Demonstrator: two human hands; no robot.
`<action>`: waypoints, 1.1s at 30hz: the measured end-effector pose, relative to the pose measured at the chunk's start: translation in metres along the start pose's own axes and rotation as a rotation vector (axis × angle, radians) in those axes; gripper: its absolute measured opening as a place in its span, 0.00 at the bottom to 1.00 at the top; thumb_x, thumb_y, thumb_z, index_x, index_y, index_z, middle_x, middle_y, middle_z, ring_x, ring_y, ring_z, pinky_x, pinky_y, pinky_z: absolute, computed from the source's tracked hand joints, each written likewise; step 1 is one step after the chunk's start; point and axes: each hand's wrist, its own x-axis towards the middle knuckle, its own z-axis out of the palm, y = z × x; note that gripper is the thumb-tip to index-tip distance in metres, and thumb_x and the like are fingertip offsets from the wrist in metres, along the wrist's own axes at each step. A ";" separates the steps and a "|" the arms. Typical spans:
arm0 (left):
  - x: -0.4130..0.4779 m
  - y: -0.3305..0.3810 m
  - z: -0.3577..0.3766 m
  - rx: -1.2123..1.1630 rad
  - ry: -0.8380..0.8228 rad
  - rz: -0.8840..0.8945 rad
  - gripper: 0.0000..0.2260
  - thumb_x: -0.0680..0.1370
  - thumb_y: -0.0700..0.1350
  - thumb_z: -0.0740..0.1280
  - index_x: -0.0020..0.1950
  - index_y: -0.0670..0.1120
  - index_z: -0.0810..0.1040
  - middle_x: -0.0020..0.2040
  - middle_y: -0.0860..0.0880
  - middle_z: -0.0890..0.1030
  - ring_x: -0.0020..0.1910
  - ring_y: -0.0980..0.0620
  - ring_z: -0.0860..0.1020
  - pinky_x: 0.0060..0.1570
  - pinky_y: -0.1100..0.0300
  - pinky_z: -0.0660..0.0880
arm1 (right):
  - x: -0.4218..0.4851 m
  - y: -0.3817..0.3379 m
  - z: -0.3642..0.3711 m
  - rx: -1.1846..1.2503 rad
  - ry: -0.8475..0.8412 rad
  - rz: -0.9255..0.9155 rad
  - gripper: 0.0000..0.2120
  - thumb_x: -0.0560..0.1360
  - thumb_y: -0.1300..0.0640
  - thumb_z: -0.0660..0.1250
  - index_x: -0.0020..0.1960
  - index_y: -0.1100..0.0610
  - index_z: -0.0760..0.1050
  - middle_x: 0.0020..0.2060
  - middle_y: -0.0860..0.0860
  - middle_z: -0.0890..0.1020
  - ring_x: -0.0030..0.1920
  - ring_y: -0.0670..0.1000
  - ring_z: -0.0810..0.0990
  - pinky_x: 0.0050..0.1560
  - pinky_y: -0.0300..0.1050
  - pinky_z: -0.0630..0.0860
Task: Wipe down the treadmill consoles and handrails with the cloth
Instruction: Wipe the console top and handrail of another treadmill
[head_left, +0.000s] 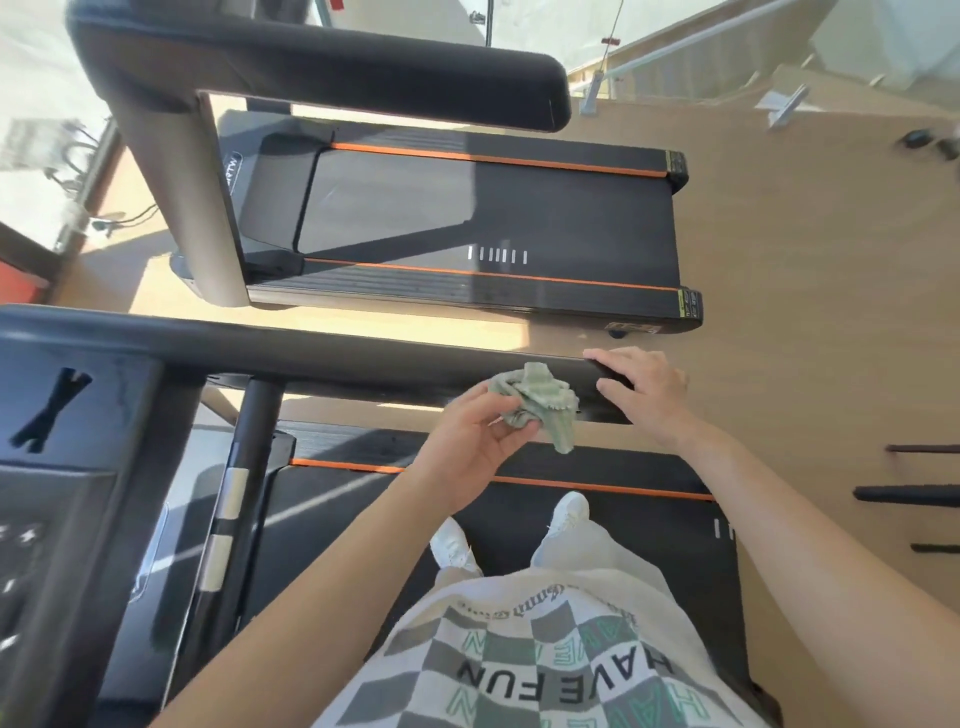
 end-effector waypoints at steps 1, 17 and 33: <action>0.001 0.012 0.001 0.090 -0.007 0.044 0.12 0.82 0.34 0.63 0.64 0.39 0.78 0.56 0.41 0.84 0.54 0.46 0.83 0.58 0.53 0.81 | -0.004 -0.006 -0.001 -0.020 0.059 -0.017 0.19 0.77 0.47 0.64 0.67 0.39 0.75 0.64 0.44 0.78 0.65 0.55 0.71 0.57 0.49 0.62; 0.102 0.098 0.057 1.078 0.109 0.405 0.09 0.75 0.42 0.77 0.52 0.50 0.81 0.46 0.50 0.84 0.39 0.53 0.82 0.41 0.58 0.80 | 0.059 -0.033 -0.045 0.614 0.144 -0.179 0.09 0.77 0.61 0.71 0.56 0.54 0.83 0.46 0.46 0.85 0.46 0.49 0.82 0.51 0.51 0.80; 0.160 0.064 0.043 1.496 -0.357 -0.085 0.08 0.82 0.56 0.66 0.54 0.56 0.82 0.47 0.62 0.82 0.46 0.66 0.78 0.49 0.71 0.70 | 0.069 0.055 -0.044 0.489 -0.427 0.080 0.21 0.81 0.52 0.64 0.29 0.54 0.73 0.26 0.48 0.72 0.30 0.50 0.70 0.36 0.45 0.68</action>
